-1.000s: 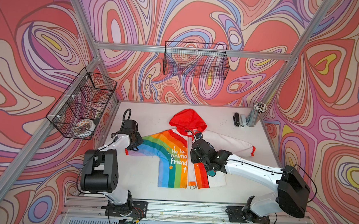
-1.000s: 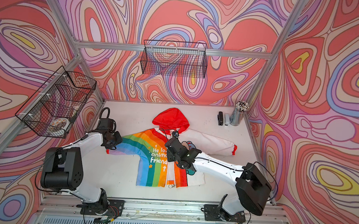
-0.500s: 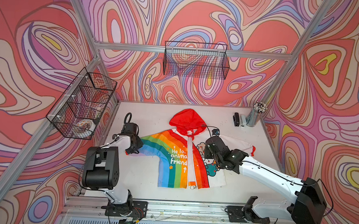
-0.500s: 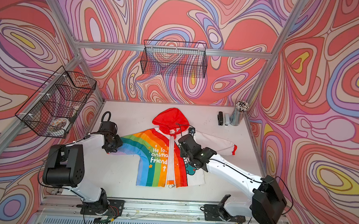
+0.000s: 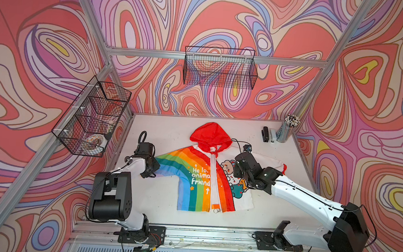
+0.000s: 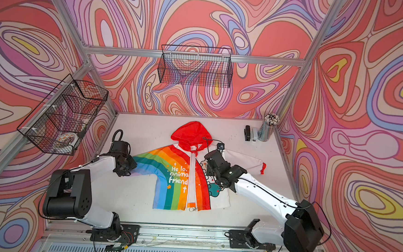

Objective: Unzip the jacket
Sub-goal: Smooth out the jacket at the center of the board.

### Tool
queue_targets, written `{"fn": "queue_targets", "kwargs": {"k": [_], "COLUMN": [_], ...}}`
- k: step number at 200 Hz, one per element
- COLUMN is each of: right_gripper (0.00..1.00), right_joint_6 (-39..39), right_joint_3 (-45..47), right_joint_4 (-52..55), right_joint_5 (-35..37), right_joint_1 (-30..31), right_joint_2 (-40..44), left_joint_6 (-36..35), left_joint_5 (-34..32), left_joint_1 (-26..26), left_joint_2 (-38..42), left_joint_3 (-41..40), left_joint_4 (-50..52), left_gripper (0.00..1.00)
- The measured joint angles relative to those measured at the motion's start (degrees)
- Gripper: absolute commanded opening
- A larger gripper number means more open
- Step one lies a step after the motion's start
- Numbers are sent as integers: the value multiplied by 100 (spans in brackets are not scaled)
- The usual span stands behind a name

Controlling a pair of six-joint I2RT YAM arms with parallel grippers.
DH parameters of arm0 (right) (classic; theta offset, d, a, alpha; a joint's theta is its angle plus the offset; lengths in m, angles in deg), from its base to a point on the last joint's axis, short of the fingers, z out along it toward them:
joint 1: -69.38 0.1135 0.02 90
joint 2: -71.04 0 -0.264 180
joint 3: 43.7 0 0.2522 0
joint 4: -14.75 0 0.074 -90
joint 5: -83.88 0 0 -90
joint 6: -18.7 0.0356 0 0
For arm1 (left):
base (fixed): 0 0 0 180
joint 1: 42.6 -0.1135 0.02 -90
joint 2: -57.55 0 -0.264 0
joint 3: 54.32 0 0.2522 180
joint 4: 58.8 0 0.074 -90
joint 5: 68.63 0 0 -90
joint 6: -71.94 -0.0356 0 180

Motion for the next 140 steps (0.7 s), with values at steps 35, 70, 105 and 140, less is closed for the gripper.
{"fn": "queue_targets", "kwargs": {"k": [35, 70, 105, 140], "right_gripper": [76, 98, 98, 98], "right_joint_6": [61, 61, 44, -229], "right_joint_3": [-2, -4, -4, -4], "right_joint_4": [-28, -120, -437, -730], "right_joint_5": [-22, 76, 494, 1331], "right_joint_1": [-55, -140, -181, -286], "right_joint_2": [2, 175, 542, 669], "left_joint_6": [-63, -264, -678, -1237], "left_joint_5": [7, 52, -13, -315], "left_joint_1": [0, 4, 420, 1143], "left_joint_2": [501, 1436, 2485, 3353], "left_joint_3": [9, 282, 417, 341], "left_joint_4": [107, 328, 398, 321], "left_gripper": [78, 100, 100, 100]}}
